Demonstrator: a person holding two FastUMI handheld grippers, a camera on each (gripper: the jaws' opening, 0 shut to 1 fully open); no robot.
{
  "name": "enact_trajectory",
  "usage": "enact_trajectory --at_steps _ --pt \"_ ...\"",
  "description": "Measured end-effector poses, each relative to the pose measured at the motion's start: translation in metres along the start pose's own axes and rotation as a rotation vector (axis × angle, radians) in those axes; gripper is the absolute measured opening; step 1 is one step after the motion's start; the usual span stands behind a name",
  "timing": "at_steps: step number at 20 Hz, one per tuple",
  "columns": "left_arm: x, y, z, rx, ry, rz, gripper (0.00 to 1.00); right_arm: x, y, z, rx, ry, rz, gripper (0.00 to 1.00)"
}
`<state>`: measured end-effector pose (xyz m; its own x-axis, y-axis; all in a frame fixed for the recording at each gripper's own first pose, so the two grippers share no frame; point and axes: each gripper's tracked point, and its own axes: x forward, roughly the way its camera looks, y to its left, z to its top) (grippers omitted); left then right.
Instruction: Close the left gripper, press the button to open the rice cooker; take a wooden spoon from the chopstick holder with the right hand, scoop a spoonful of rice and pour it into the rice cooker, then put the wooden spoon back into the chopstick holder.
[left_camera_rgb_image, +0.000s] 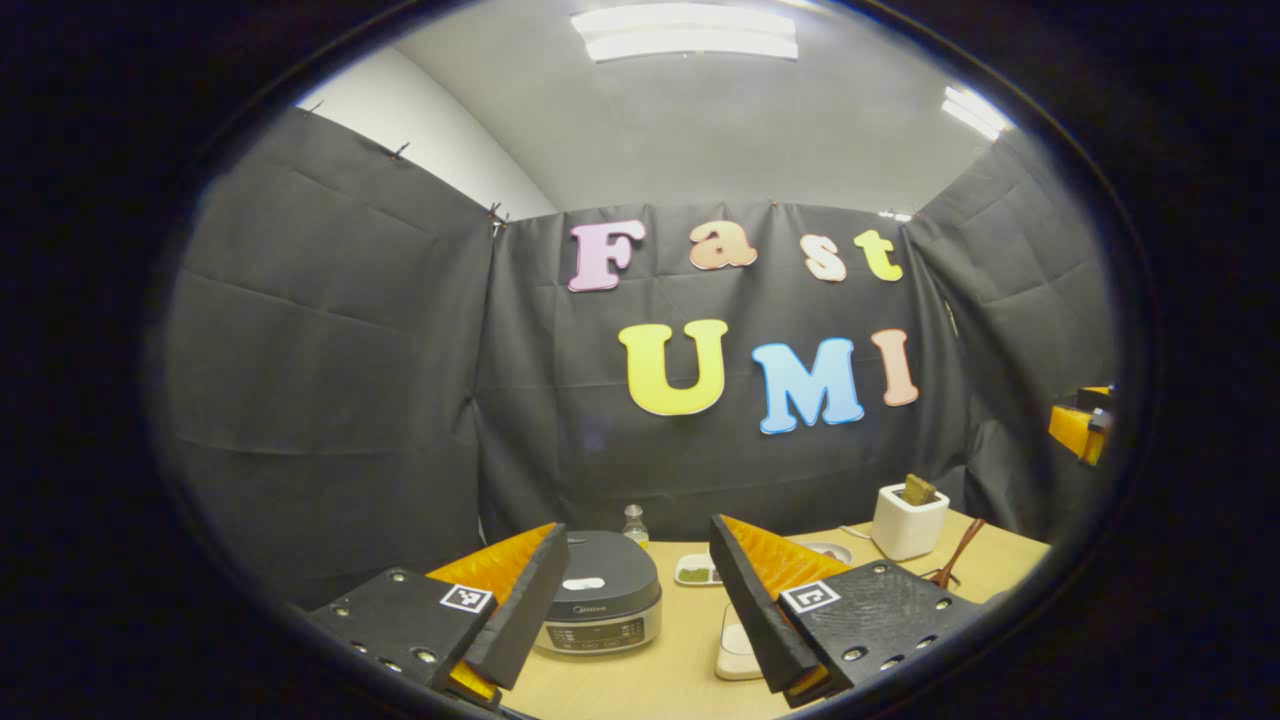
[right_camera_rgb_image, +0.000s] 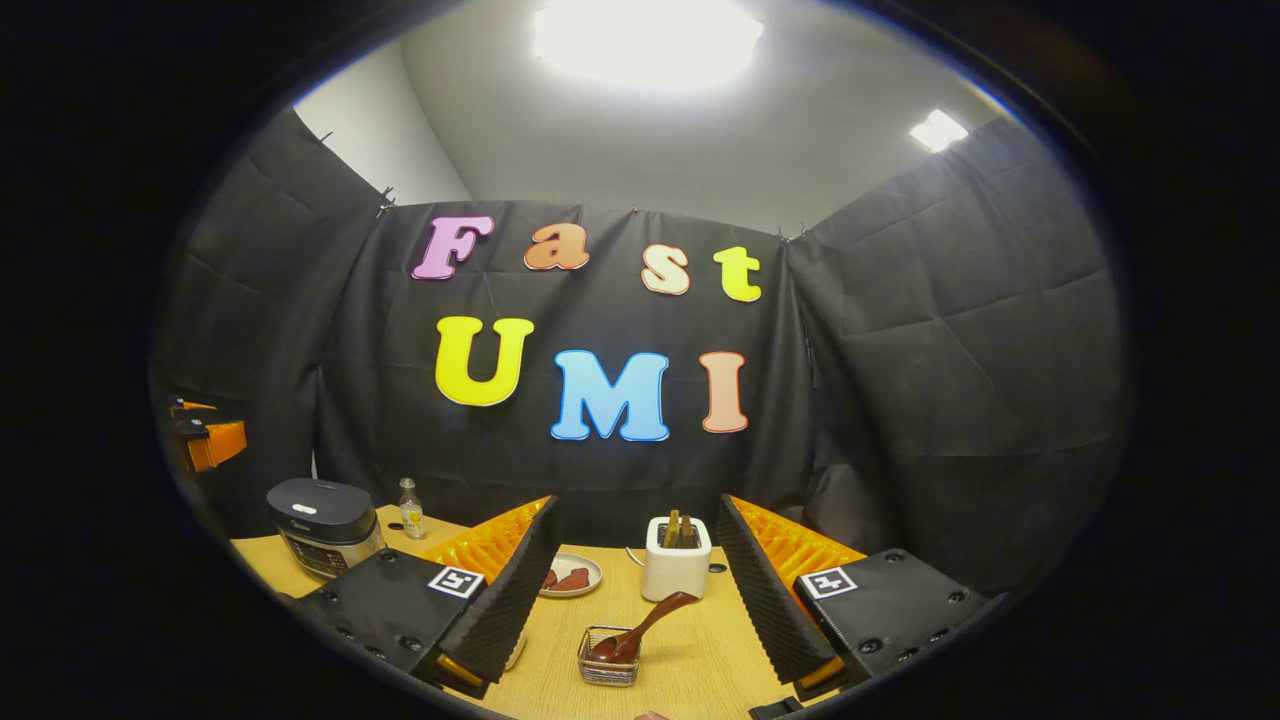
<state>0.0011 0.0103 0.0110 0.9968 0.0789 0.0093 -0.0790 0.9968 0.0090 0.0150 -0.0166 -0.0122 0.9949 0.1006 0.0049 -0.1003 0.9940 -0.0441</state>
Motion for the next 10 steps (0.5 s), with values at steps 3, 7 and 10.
enact_trajectory --at_steps 3,7,10 --pt "0.004 0.005 -0.002 -0.002 0.006 0.034 0.88 0.001 0.004 -0.005 0.017 0.004 0.039 0.99" --pt "0.016 0.023 0.002 -0.004 0.002 0.065 0.75 0.002 0.008 -0.008 0.029 0.014 0.048 0.97" --pt "0.043 0.043 0.005 -0.002 -0.015 0.078 0.67 0.008 0.01 -0.01 0.027 0.02 0.024 0.97"
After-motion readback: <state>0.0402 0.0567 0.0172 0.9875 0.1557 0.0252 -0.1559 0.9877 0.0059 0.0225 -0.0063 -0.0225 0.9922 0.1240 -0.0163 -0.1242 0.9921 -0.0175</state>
